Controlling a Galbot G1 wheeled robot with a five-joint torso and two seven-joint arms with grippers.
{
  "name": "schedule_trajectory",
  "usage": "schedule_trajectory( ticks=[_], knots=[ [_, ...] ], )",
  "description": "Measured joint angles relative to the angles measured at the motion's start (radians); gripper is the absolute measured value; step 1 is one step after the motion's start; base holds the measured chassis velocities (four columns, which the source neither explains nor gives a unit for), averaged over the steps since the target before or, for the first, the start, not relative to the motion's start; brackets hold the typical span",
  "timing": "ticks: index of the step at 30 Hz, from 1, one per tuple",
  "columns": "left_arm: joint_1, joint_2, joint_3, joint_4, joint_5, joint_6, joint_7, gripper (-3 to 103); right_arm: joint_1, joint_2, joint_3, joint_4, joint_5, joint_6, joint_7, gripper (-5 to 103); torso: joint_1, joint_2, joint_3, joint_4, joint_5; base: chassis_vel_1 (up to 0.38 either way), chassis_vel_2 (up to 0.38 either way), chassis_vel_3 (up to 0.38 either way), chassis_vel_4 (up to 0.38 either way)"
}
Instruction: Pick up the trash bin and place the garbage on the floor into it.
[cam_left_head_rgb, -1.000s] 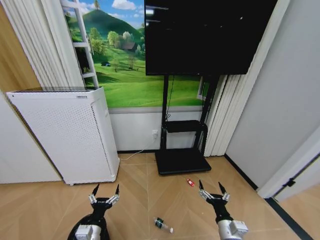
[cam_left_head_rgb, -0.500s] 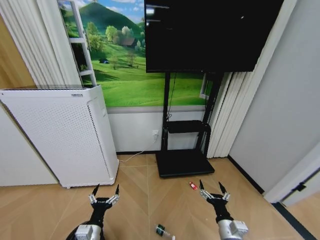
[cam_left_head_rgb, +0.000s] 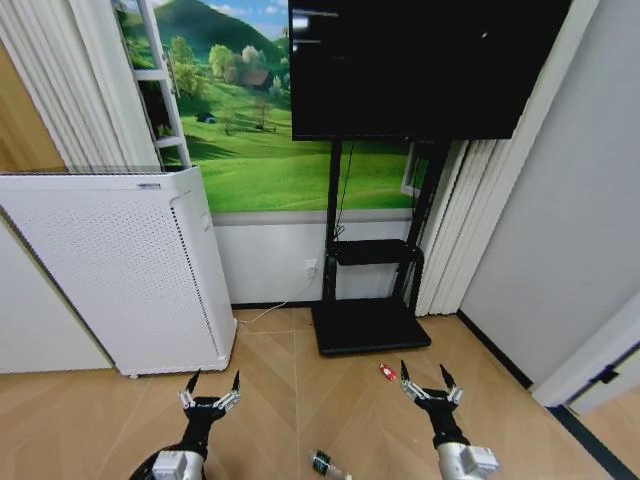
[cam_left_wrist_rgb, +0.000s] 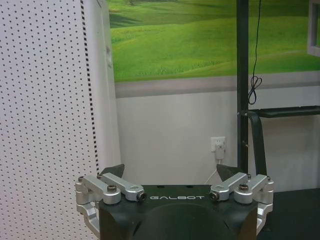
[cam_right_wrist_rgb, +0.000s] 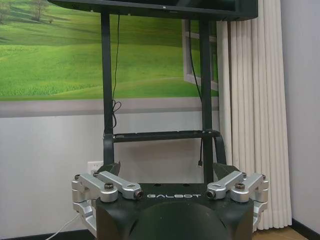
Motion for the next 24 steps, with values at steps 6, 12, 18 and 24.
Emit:
schedule_trajectory(
  ticks=[6, 12, 18, 24],
  knots=[
    [-0.001, 0.002, 0.005, 0.0, -0.001, 0.0, 0.0, 100, -0.001, 0.002, 0.001, -0.001, -0.017, 0.001, 0.0, 100, -0.01, -0.025, -0.014, 0.0, 0.0001, 0.0, 0.0, 0.0, 0.0],
    [-0.004, 0.013, 0.012, 0.002, 0.003, 0.0, 0.0, 100, -0.001, 0.006, -0.004, -0.001, -0.03, -0.002, -0.002, 100, -0.023, -0.055, -0.031, 0.0, 0.0, 0.0, 0.0, 0.0, 0.0],
    [-0.01, 0.019, 0.015, 0.002, 0.004, 0.003, 0.002, 100, -0.002, 0.006, -0.005, -0.002, -0.032, -0.003, -0.002, 100, -0.032, -0.077, -0.045, 0.0, 0.0, 0.0, 0.0, 0.0, 0.0],
    [-0.007, 0.013, 0.016, 0.005, 0.005, 0.002, 0.004, 100, -0.004, 0.006, -0.008, -0.002, -0.019, 0.007, -0.02, 100, -0.039, -0.101, -0.062, 0.0, 0.0, 0.0, 0.0, 0.0, 0.0]
  ],
)
